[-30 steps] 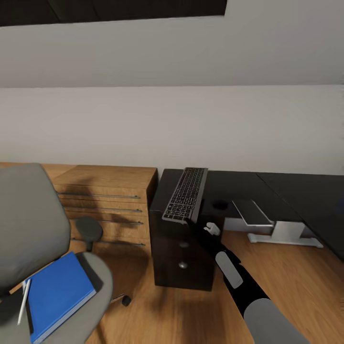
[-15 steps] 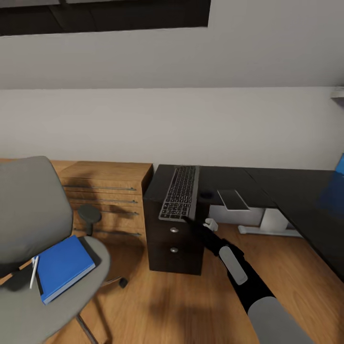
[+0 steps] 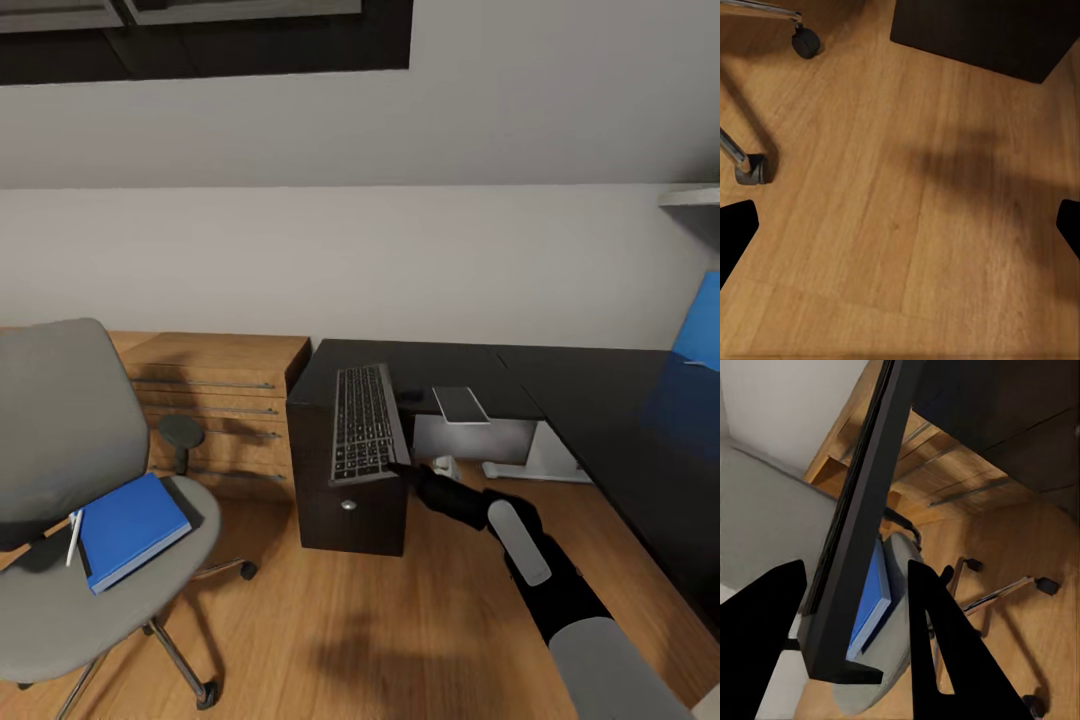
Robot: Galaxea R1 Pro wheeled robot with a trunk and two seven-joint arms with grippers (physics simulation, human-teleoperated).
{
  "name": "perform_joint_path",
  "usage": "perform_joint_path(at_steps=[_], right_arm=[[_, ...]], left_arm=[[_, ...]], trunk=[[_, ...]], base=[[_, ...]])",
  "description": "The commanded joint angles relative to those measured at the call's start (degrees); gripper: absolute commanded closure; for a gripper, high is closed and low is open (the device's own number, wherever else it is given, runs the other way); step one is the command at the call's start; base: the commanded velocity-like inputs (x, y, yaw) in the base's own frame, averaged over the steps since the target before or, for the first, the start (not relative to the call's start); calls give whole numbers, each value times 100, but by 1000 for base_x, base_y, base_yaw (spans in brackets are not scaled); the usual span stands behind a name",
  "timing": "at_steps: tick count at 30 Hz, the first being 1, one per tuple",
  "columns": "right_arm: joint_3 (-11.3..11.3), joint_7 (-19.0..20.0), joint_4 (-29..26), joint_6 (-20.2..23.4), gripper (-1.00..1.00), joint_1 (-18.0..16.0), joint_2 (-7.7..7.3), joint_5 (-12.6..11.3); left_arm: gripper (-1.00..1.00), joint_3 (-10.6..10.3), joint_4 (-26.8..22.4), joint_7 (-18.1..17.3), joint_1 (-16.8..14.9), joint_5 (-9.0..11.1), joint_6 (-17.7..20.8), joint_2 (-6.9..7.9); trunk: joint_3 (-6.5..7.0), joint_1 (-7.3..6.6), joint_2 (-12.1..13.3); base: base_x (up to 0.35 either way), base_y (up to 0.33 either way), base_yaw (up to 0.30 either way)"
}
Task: In the bedroom, organize the workspace by keeping the computer under the desk, ensuring the monitor is on the desk, placing the keyboard on the desk next to the monitor, placing the mouse on the desk next to the keyboard, moving the folder from the swivel chair onto the desk next to the mouse, stacking the notebook on top of the folder with the pen on top of the notebook, and positioning the swivel chair next to the desk.
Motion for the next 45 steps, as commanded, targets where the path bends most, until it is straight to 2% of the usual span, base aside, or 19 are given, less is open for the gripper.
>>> perform_joint_path(at_steps=[1,7,33,45], right_arm=[[-23,18,-3,27,100,-2,-13,-31],[-168,47,-6,55,100,8,-47,-40],[-190,58,6,37,100,15,-41,-34],[-193,51,-16,63,100,15,-46,-41]], left_arm=[[-100,5,-4,-46,1,59,-1,-1],[-100,5,-4,-49,2,65,-1,0],[-100,12,154,-44,1,73,-1,9],[-100,19,154,-1,-1,85,6,2]], trunk=[[-4,-1,-2],[-4,-1,-2],[-4,-1,-2],[211,-264,479]], base=[[-18,-18,0],[-4,-4,0],[0,0,0],[0,0,0]])
